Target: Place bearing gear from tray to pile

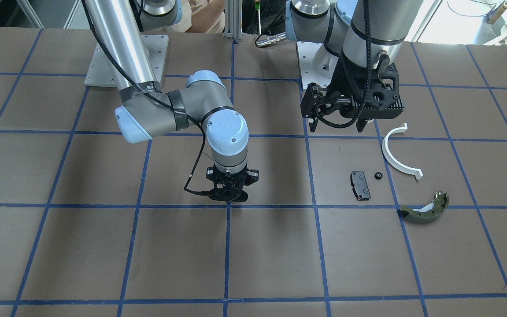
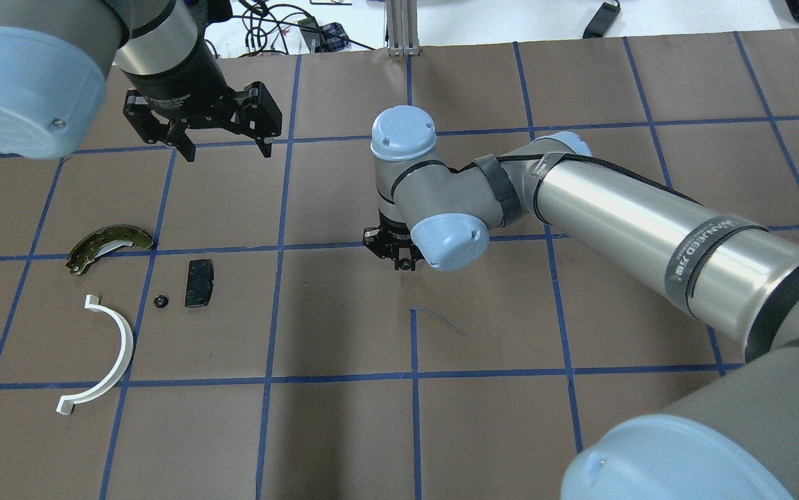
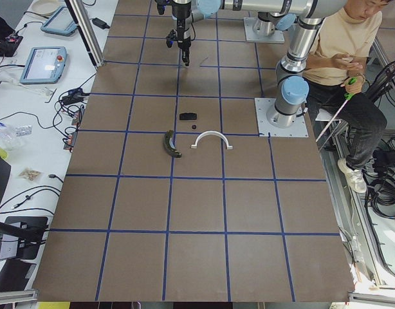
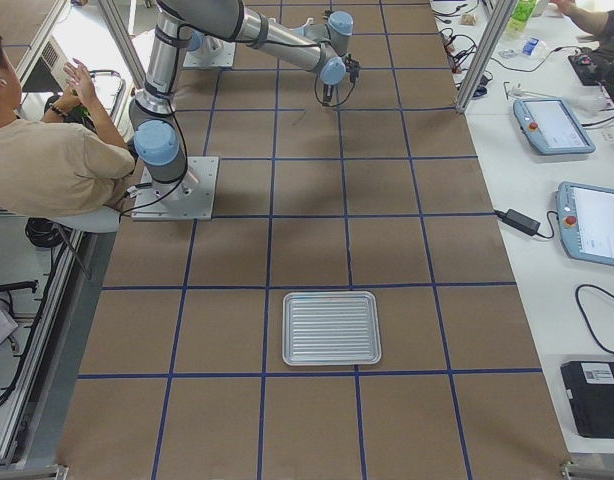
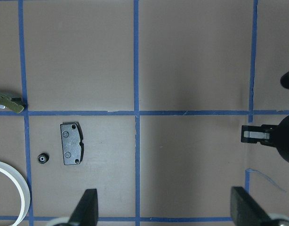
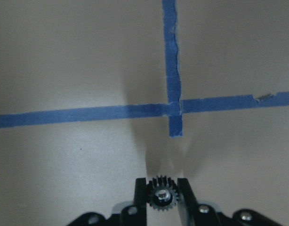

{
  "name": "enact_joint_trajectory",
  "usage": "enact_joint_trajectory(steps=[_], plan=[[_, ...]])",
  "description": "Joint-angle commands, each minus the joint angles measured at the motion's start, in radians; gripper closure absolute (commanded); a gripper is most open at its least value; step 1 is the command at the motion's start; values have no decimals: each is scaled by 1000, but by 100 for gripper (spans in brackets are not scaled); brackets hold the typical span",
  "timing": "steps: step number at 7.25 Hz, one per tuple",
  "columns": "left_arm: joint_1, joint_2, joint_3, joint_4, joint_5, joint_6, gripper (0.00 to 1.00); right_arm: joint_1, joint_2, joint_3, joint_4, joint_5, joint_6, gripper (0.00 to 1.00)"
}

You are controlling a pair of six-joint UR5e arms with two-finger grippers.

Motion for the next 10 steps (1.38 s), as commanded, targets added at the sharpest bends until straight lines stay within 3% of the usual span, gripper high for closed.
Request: enact_joint_trajectory(steps=[1,3,5,7,8,10], plan=[[1,-1,0,1,2,1,0,1,-6,5,-22,4,-12,0],[1,-21,3,-1,3,-19,0,-66,-76,4,-9,-11,-171,0],[3,-78,-18,4,-3,-51,0,-235,-177,8,69,1,-273,0],[-38,-177,-37,89,-10,-160,0,-345,-306,10,258,-15,-439,0],[-96,-225,-42,125,-6,-161,0,-388,-379,10,378,-7,-441,0],[-160,-316,-83,256,-10,-190,0,-410,-514,8,503,-24,-438,0]])
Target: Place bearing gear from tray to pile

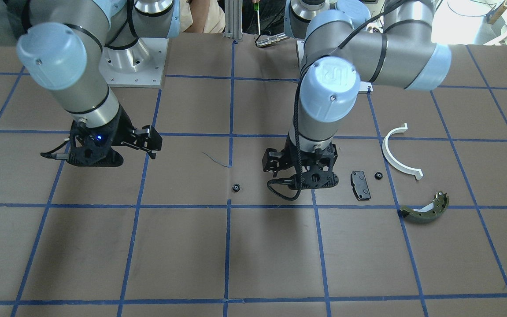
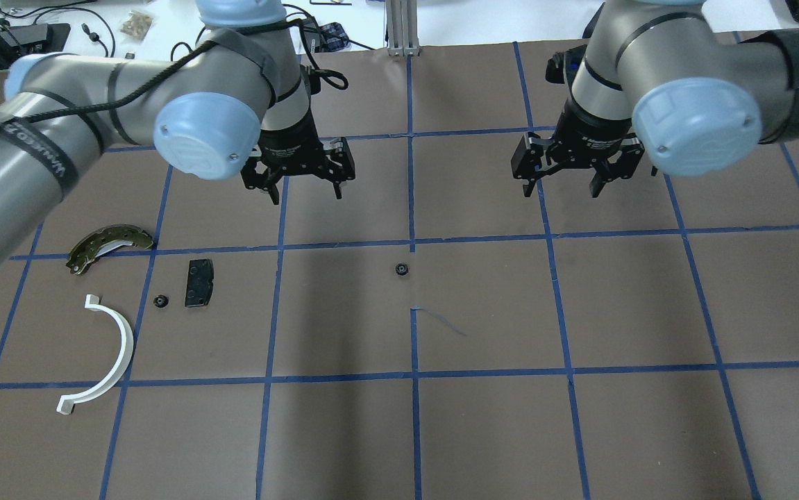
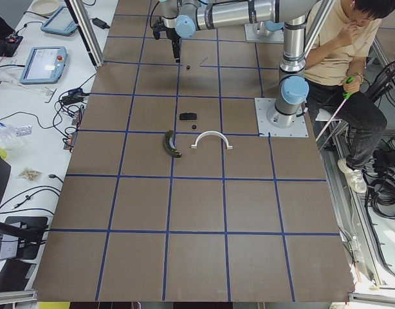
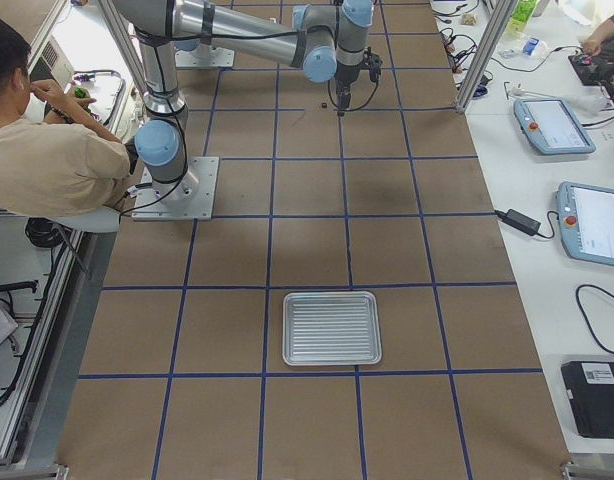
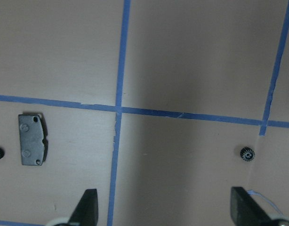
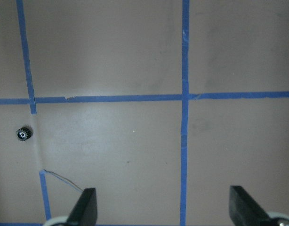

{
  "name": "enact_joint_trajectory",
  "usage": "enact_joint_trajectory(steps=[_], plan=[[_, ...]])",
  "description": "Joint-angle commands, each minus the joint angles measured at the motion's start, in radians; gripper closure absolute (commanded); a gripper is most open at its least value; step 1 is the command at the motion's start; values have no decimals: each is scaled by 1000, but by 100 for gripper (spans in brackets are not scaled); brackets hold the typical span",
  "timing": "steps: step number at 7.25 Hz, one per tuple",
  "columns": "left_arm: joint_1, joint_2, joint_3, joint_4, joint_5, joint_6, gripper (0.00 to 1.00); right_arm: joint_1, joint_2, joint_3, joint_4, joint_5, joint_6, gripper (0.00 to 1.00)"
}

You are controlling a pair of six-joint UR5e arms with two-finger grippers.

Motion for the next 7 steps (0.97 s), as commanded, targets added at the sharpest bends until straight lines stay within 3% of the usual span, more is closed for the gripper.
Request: enact_joint_trajectory(steps=[1,3,7], plan=[[-84,-91,-52,156,1,-63,0,-15,-136,-4,121,-42,-2,0],[-164,-154,-141,373,0,-125,0,-29,-165,-4,159,-67,5,0],[-207,-188,-176,414,11,-120,0,-46,-161,-34,162,-50,1,0]])
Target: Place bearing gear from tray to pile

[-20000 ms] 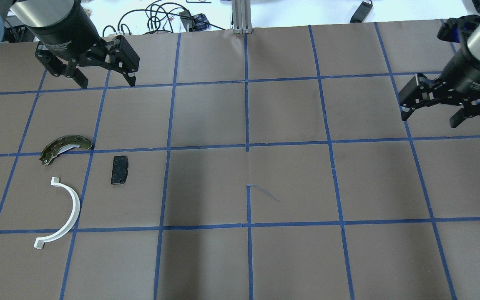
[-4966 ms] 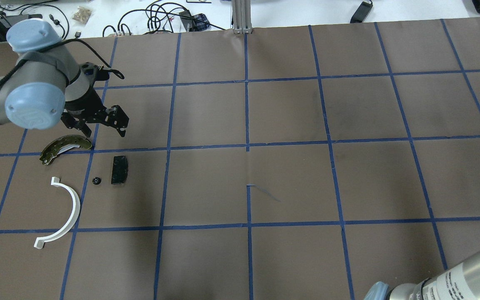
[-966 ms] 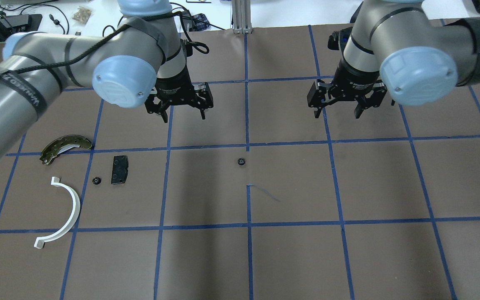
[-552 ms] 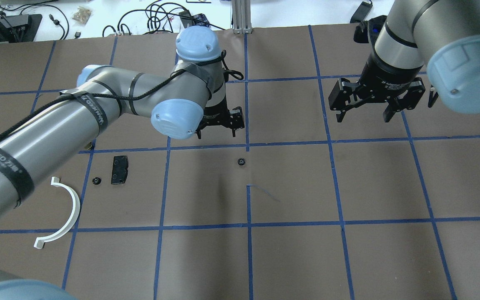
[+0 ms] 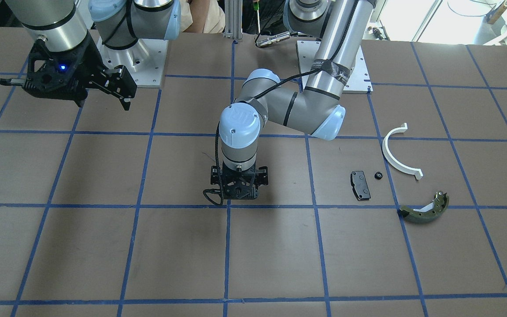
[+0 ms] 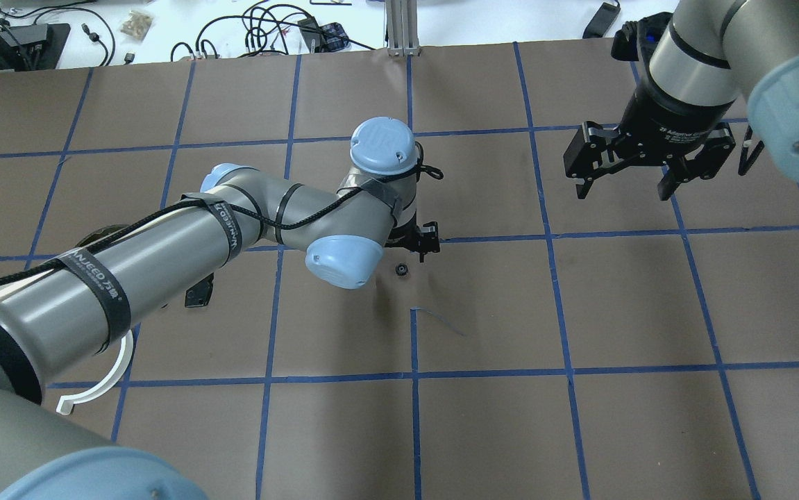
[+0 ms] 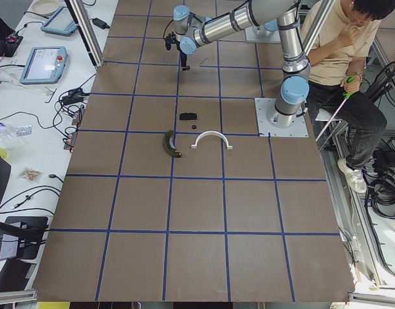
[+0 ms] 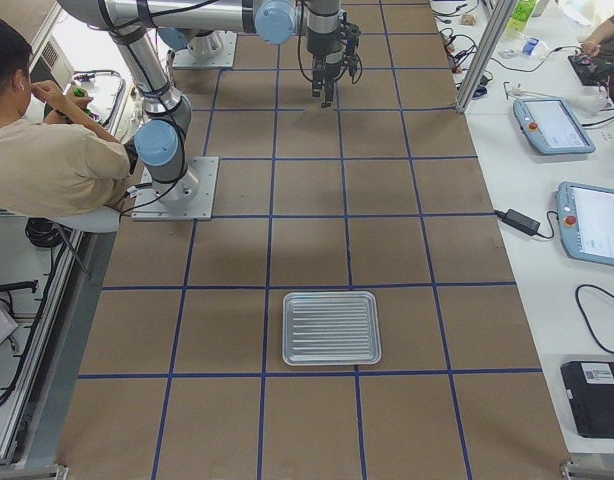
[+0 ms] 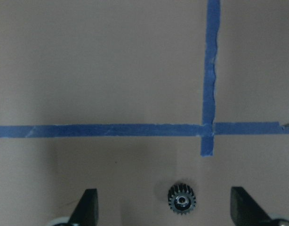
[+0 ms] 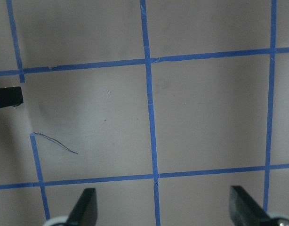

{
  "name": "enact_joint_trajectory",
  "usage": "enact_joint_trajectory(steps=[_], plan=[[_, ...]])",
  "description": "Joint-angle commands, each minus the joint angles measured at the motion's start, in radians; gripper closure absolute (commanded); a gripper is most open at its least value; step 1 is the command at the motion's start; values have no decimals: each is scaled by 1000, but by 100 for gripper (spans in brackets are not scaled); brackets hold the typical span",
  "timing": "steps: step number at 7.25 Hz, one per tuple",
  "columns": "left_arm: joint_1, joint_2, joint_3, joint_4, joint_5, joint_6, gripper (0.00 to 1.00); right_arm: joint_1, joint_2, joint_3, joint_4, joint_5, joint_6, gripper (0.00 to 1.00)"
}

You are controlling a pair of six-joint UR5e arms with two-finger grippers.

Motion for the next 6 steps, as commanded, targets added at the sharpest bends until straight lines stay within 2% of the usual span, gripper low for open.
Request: enact_joint_trajectory(steps=[1,2,3,5,6], plan=[[-7,-13,-14,4,-2,0,0,-14,2,-3,3,1,-5,0],[-7,-19,-12,6,-4,-6,0,-14,1,-3,3,-7,-7,0],[-6,-22,0,6,-7,5,11,-14,0,-2,8,-6,-5,0],[-7,-22,-1,26,1,14,81,-14,-2,-2,9,-10,-5,0],[-6,-25,-4,26,1,12,89,-14,-3,-2,8,-10,-5,0]])
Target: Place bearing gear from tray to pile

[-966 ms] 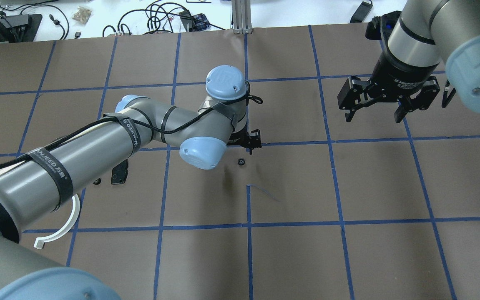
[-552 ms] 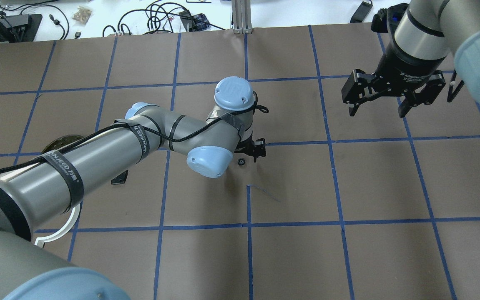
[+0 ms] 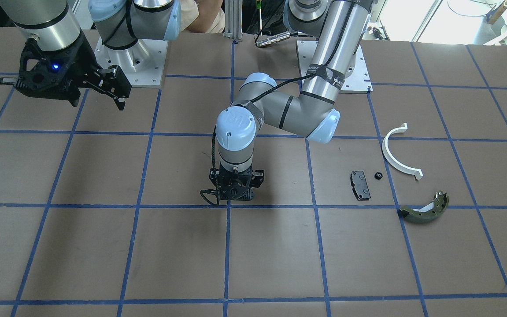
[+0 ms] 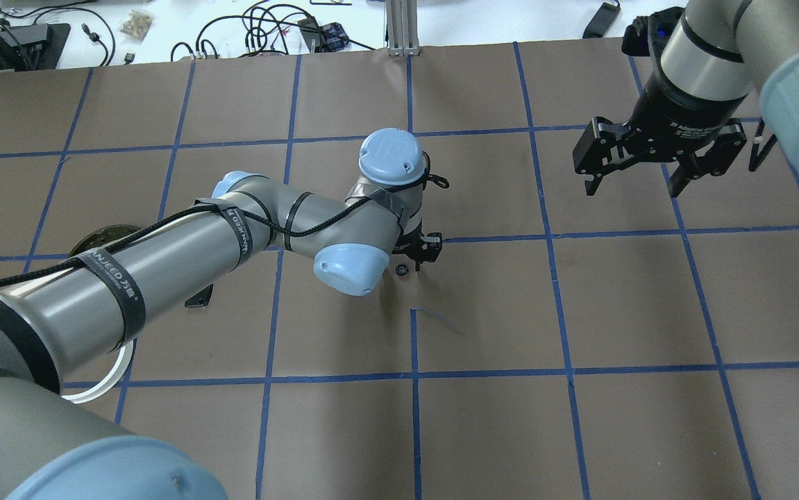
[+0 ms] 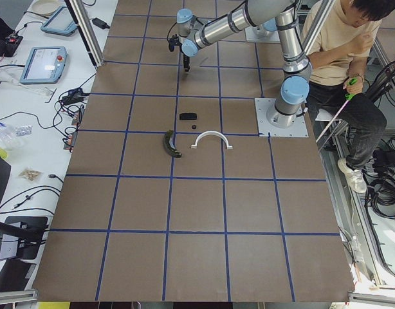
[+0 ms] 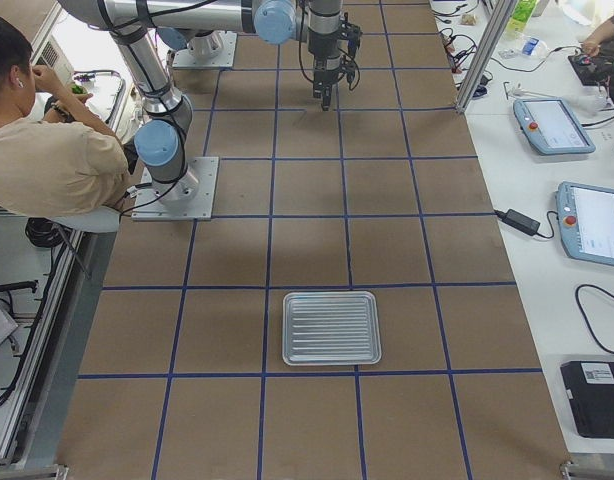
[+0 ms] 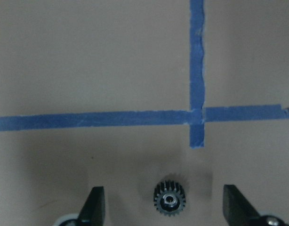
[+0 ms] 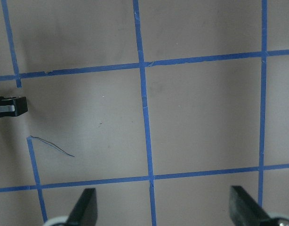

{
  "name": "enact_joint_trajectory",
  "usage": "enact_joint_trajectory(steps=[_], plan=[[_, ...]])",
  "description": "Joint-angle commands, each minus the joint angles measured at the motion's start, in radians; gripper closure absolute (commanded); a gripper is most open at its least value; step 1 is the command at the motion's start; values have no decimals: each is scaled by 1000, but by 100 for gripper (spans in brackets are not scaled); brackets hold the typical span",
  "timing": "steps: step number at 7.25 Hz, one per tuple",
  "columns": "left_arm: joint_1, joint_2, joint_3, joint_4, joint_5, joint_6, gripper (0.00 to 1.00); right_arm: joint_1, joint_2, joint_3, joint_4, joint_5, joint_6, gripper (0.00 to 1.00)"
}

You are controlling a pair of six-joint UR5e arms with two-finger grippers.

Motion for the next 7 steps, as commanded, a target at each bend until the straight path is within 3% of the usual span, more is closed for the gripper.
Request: enact_joint_trajectory(steps=[1,2,4,5,7], plan=[[0,-7,-5,3,1,0,95,0,-1,0,-1,1,2,0],[1,-9,1,3,1,2,100,0,-1,0,0,4,0,0],[10,23,6,0,5,5,100,0,-3,0,-1,7,0,0],[56,51,15,-2,7,23,100,0,-3,0,-1,4,0,0],[210,124,36,-124,-2,225,100,0,-1,0,-1,-4,-1,0]])
